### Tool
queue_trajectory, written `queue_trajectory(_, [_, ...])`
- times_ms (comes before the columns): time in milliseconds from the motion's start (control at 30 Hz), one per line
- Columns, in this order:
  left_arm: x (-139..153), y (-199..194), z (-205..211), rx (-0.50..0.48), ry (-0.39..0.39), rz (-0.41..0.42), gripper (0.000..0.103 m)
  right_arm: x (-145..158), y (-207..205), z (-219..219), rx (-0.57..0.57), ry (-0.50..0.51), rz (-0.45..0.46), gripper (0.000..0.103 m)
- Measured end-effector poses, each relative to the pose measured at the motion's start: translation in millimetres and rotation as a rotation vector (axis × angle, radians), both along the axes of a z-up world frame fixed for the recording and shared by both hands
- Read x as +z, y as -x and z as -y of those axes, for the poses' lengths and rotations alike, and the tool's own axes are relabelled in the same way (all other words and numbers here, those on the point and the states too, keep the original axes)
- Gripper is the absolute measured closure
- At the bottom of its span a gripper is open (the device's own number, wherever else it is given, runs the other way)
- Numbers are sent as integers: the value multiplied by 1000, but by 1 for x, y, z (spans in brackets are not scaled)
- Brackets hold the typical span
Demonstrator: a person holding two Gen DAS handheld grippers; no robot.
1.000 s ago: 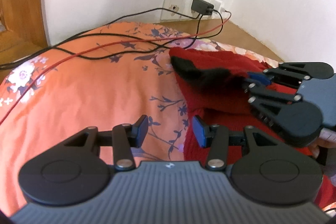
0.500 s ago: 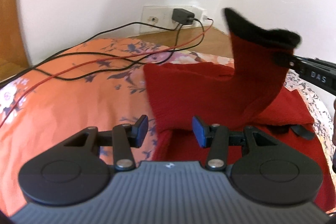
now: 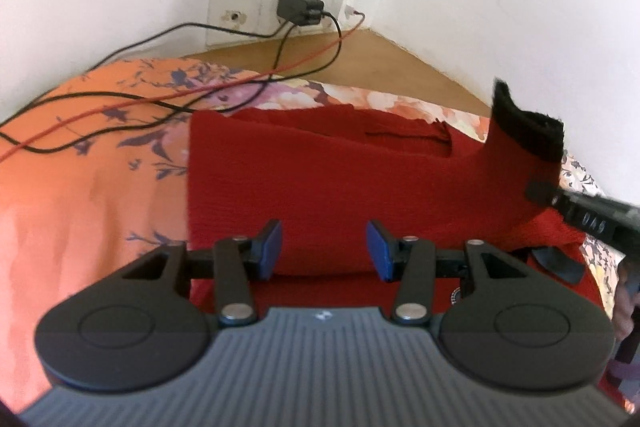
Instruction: Fold small clothes
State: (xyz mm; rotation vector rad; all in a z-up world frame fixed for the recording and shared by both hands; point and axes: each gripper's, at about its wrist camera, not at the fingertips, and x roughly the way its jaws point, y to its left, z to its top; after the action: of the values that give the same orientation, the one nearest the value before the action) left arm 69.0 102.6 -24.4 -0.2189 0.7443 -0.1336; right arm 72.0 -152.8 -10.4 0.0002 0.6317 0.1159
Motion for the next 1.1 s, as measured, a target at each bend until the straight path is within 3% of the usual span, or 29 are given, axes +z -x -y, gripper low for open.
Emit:
queue_trajectory(167, [-10, -8, 10, 7, -12, -25, 55, -23, -6, 18, -38, -67, -86, 90])
queue_trajectory(267, [-14, -11, 11, 12, -26, -35, 55, -26, -2, 27, -13, -85, -113, 72])
queue_trajectory(333, [-16, -12, 11, 19, -26, -41, 55, -22, 3, 31, -7, -60, -108, 47])
queue_trajectory(433, [-16, -14, 10, 28, -25, -42, 55, -13, 16, 42, 10, -69, -108, 39])
queue_trajectory(733, [-12, -18, 8, 55, -28, -40, 55, 15, 14, 95, -54, -207, -66, 35])
queue_trajectory(1000, [-11, -20, 10, 52, -33, -31, 55, -16, -42, 95, -115, -208, -155, 37])
queue_trajectory(1067, [-10, -20, 10, 51, -34, -26, 55, -26, -48, 90, -115, -194, -170, 44])
queue_trajectory(1100, [-10, -21, 9, 52, -35, -25, 55, -28, -49, 86, -110, -184, -165, 56])
